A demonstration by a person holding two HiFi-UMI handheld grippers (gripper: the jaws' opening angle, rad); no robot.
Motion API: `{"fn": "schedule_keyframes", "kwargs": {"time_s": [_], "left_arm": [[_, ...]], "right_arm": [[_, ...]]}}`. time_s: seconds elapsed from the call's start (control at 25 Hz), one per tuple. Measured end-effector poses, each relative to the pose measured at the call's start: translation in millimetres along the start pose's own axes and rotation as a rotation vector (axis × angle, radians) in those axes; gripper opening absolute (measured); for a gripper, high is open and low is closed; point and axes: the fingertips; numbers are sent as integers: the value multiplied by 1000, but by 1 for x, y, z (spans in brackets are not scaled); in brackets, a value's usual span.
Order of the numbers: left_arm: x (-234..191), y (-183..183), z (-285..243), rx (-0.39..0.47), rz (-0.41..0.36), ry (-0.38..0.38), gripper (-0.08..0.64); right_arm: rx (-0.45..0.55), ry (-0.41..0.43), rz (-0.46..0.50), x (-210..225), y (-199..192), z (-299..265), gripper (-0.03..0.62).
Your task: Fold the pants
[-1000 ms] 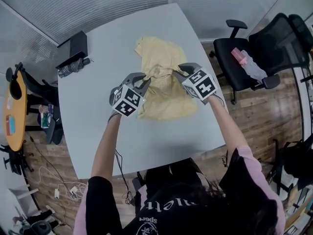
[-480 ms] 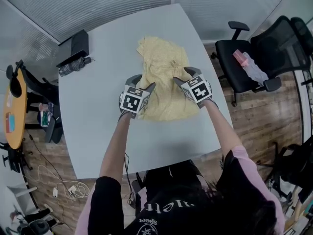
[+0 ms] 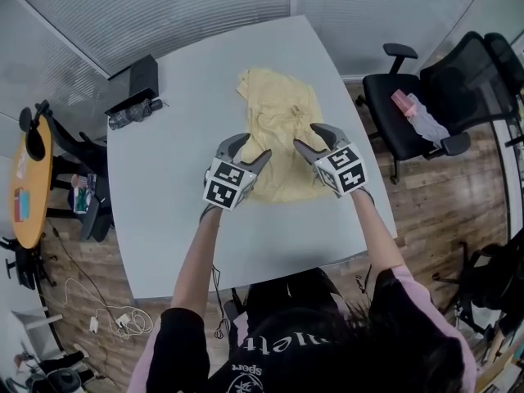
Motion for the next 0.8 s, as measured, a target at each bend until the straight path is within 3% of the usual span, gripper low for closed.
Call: {"fn": "schedule_keyframes", "kwargs": {"time_s": [0.28, 0.8], "left_arm": [[43, 2, 43, 55, -58, -43, 279], [92, -23, 141, 201, -21, -49, 267]], "right_arm": [[88, 25, -49, -41, 5, 43, 222], [169, 29, -190, -124, -12, 108, 184]]}}
Point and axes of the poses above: the fingertips, and each gripper's own axes: z backward along the fingers, x to its right, y out of its top, and after that the axes turned 10 degrees about -x, right-handed
